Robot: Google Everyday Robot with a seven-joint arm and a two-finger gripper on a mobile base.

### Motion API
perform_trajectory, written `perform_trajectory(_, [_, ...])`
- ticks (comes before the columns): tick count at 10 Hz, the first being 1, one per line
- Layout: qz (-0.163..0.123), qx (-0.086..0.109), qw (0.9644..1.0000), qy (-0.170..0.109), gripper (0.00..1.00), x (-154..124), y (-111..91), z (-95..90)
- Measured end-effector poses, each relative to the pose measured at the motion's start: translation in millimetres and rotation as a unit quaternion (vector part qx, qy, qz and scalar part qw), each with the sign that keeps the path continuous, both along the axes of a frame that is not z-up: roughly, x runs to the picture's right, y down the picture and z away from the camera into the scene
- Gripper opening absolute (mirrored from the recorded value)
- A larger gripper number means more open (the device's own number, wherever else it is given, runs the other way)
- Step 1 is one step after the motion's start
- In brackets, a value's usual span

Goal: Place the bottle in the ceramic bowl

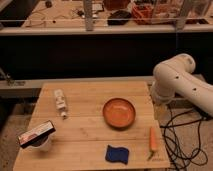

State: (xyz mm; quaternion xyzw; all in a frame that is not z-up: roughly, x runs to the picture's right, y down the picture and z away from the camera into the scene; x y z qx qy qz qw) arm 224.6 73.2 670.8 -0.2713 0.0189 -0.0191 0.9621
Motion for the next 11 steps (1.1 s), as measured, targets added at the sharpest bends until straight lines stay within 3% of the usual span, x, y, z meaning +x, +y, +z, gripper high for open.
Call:
perform_trajectory(3, [-0.021, 0.004, 0.9997, -0.007, 0.8, -17, -8, -1.9])
perform_trajectory(7, [-0.061, 0.015, 0.9974, -0.036, 0.8, -76, -22, 1.3])
perform_trajectory(11, [-0.087, 0.02, 0.9944, -0.055, 0.8, -96, -30, 5.8])
